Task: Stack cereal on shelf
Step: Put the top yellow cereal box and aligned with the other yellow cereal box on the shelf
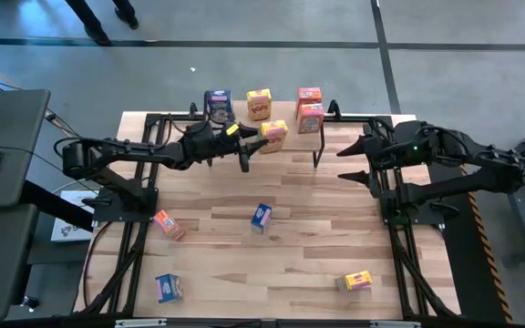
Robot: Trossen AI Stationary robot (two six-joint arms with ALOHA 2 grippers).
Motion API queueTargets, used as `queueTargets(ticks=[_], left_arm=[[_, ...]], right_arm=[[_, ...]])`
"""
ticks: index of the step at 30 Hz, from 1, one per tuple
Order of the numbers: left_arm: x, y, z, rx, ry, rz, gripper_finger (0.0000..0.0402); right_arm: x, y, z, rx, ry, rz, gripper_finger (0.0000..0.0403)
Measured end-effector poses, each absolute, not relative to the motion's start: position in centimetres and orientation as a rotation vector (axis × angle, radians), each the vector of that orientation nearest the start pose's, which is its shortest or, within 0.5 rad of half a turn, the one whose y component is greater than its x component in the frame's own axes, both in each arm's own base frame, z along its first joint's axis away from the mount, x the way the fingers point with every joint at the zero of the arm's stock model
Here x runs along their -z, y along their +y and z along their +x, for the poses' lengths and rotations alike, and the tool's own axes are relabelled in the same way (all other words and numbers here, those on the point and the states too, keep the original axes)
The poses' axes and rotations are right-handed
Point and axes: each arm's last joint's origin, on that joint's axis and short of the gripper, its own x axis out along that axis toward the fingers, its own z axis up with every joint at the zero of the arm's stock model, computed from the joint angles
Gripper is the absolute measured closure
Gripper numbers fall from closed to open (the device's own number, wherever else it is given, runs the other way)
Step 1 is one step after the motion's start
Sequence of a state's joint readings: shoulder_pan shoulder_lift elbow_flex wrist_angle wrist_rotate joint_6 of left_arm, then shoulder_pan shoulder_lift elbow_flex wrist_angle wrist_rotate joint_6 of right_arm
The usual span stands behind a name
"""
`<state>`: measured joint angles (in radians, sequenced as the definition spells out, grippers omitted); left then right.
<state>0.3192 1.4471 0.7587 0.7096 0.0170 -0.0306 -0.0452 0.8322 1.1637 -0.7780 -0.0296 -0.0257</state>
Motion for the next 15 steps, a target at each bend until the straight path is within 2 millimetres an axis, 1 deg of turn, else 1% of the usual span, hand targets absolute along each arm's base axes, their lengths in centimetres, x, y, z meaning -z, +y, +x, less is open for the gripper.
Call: queueTargets(ticks=[4, 6, 9, 15], left_arm=[[-24.8, 10.3, 28.7, -0.329, -0.048, -0.025, 0.0238], [-24.6, 10.7, 28.4, -0.344, -0.067, -0.021, 0.0238], [-24.2, 11.4, 28.0, -0.367, -0.043, -0.029, 0.0238], [-24.0, 12.7, 27.6, -0.391, -0.040, -0.024, 0.0238]], right_arm=[[-39.4, -0.6, 14.2, 0.010, 0.438, -0.009, 0.0127], [-39.5, -0.6, 14.2, 0.010, 0.433, -0.010, 0.0128], [-39.6, -0.6, 14.3, 0.010, 0.419, -0.010, 0.0127], [-39.7, -0.6, 14.4, 0.010, 0.405, -0.011, 0.0128]])
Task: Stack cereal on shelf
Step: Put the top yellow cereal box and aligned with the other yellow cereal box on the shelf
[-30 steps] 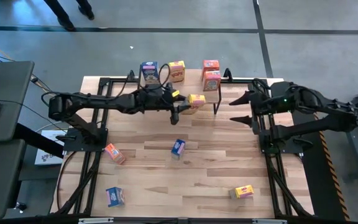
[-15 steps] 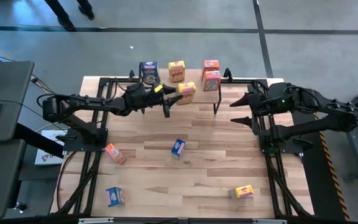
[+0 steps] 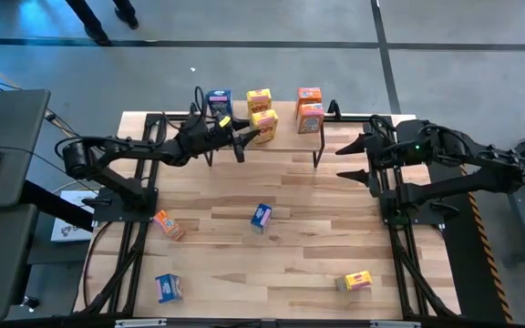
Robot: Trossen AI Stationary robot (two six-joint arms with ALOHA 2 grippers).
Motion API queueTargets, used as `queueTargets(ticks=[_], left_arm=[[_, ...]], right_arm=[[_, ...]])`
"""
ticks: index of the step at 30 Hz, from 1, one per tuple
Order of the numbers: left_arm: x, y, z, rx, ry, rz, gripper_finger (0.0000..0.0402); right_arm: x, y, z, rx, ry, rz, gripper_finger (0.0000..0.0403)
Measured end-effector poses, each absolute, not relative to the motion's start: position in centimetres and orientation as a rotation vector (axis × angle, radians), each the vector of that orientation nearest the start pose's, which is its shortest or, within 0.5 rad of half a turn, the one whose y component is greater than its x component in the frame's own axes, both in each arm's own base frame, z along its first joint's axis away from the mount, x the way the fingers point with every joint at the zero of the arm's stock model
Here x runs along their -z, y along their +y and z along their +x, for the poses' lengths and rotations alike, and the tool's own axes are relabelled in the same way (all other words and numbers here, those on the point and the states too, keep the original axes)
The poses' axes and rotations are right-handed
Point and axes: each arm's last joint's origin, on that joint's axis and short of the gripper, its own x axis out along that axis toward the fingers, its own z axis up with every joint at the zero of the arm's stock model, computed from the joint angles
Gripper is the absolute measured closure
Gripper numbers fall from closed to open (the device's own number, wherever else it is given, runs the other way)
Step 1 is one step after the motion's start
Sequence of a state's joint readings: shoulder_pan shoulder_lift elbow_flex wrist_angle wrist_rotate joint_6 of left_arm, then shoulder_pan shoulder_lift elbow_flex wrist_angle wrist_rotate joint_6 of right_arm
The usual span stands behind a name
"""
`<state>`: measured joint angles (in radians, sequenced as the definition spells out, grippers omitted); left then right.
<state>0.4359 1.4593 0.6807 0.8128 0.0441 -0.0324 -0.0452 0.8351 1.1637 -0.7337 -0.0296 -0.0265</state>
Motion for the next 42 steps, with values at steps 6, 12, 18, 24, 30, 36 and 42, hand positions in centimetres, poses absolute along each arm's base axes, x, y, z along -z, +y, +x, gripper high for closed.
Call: queueTargets(ticks=[6, 12, 18, 24, 30, 36, 42], left_arm=[[-24.0, 14.1, 26.9, -0.408, -0.038, -0.030, 0.0238], [-23.9, 15.3, 26.2, -0.389, -0.039, -0.057, 0.0238], [-23.9, 15.5, 26.1, -0.380, -0.039, -0.057, 0.0239], [-23.9, 15.2, 26.3, -0.360, -0.038, -0.057, 0.0239], [-23.3, 15.1, 26.7, -0.390, -0.017, -0.059, 0.0239], [-22.9, 15.2, 26.9, -0.394, -0.006, -0.061, 0.0239], [-22.9, 15.3, 26.8, -0.409, -0.006, -0.048, 0.0239]], right_arm=[[-39.5, -0.6, 14.8, 0.010, 0.418, -0.011, 0.0128], [-39.4, -0.6, 15.5, 0.009, 0.426, -0.018, 0.0128], [-39.2, -0.9, 16.2, 0.088, 0.432, -0.035, 0.0128], [-39.2, -1.0, 16.9, 0.100, 0.424, -0.038, 0.0128], [-39.1, -1.0, 17.0, 0.100, 0.431, -0.038, 0.0128], [-39.1, -1.0, 17.0, 0.100, 0.432, -0.038, 0.0128], [-39.1, -1.0, 17.0, 0.100, 0.432, -0.038, 0.0128]])
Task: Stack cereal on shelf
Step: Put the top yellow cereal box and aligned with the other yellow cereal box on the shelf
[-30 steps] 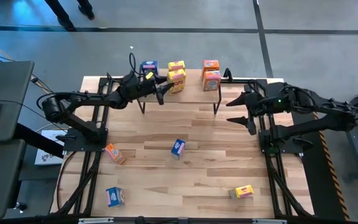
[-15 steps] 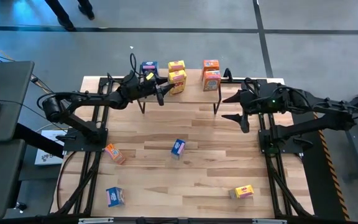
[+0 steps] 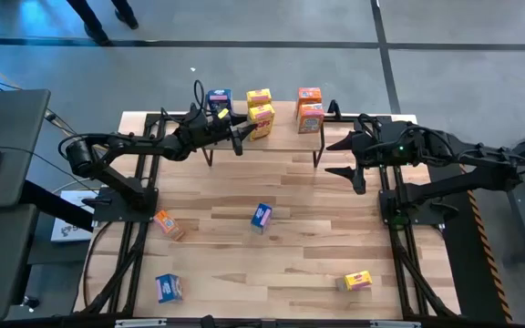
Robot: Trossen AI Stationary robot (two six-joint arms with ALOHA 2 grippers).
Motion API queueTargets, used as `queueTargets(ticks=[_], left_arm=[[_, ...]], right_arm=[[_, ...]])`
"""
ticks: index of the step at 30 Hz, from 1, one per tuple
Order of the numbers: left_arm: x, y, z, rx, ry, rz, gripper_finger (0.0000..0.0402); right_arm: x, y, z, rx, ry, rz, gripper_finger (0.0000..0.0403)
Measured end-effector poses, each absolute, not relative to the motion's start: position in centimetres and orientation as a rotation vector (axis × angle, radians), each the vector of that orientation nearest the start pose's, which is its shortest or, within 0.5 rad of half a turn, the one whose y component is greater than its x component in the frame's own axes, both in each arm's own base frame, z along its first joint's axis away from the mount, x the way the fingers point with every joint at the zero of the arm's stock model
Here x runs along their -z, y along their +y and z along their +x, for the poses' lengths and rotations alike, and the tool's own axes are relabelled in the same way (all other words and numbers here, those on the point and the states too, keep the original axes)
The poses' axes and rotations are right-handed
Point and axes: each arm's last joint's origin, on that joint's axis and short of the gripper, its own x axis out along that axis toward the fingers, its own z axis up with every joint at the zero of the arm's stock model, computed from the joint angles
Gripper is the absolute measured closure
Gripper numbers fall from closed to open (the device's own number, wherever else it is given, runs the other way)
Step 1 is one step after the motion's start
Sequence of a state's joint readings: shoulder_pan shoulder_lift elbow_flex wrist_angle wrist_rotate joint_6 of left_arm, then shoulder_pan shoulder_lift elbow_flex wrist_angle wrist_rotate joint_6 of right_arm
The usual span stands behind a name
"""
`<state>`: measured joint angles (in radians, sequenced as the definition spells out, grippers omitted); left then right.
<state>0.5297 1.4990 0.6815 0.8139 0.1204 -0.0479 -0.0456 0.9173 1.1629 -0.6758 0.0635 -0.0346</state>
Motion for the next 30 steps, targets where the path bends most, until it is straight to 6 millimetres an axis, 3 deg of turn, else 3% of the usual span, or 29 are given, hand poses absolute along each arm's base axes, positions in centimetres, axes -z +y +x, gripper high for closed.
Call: queueTargets(ticks=[30], left_arm=[[-22.88, 15.36, 26.81, -0.412, 0.007, 0.011, 0.0239]], right_arm=[[-39.06, -0.96, 17.01, 0.100, 0.432, -0.038, 0.0128]])
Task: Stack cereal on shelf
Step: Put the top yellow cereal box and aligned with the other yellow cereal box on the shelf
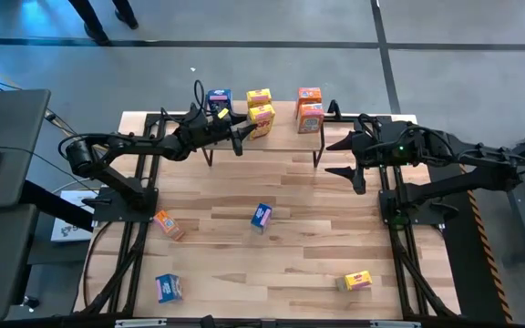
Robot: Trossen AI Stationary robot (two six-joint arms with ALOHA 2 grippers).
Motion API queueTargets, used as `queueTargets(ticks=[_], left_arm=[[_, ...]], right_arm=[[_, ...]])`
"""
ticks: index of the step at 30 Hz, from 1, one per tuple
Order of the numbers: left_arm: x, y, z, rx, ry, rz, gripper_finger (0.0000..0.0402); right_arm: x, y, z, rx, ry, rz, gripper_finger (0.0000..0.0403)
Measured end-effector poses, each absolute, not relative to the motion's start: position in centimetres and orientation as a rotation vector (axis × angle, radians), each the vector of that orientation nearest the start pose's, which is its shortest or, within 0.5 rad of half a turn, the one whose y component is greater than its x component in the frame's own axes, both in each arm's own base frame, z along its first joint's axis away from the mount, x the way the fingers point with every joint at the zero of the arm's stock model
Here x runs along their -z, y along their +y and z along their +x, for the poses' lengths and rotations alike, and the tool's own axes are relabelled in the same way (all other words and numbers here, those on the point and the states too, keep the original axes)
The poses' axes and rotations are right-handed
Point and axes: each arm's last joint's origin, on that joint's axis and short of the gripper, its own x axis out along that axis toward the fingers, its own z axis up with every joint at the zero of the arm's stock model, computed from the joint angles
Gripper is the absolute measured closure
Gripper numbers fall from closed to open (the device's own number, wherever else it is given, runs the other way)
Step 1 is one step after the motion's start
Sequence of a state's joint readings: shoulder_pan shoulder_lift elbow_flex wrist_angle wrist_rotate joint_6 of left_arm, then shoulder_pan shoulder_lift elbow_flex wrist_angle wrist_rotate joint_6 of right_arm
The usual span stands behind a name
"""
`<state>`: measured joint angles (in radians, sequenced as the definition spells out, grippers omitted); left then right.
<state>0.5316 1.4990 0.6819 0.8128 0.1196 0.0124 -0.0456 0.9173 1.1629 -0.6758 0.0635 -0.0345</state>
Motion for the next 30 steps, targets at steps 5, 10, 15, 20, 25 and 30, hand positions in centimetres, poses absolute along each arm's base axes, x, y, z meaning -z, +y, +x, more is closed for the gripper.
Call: queueTargets(ticks=[5, 10, 15, 20, 25, 30], left_arm=[[-22.9, 15.4, 26.8, -0.413, 0.008, 0.021, 0.0239], [-23.0, 15.5, 26.9, -0.428, 0.008, 0.018, 0.0239], [-23.9, 15.6, 27.5, -0.440, 0.021, 0.024, 0.0239], [-23.7, 15.6, 27.6, -0.438, 0.055, 0.016, 0.0239], [-23.4, 15.7, 27.7, -0.442, 0.070, 0.011, 0.0239], [-22.9, 15.8, 27.9, -0.441, 0.080, -0.001, 0.0239]], right_arm=[[-39.1, -1.0, 17.0, 0.100, 0.432, -0.038, 0.0128], [-39.1, -1.0, 17.0, 0.100, 0.432, -0.038, 0.0128], [-39.1, -1.0, 17.0, 0.100, 0.433, -0.038, 0.0128], [-39.1, -1.0, 17.0, 0.100, 0.432, -0.038, 0.0128], [-39.1, -1.0, 17.0, 0.100, 0.433, -0.038, 0.0128], [-39.1, -1.0, 17.0, 0.100, 0.432, -0.038, 0.0128]])
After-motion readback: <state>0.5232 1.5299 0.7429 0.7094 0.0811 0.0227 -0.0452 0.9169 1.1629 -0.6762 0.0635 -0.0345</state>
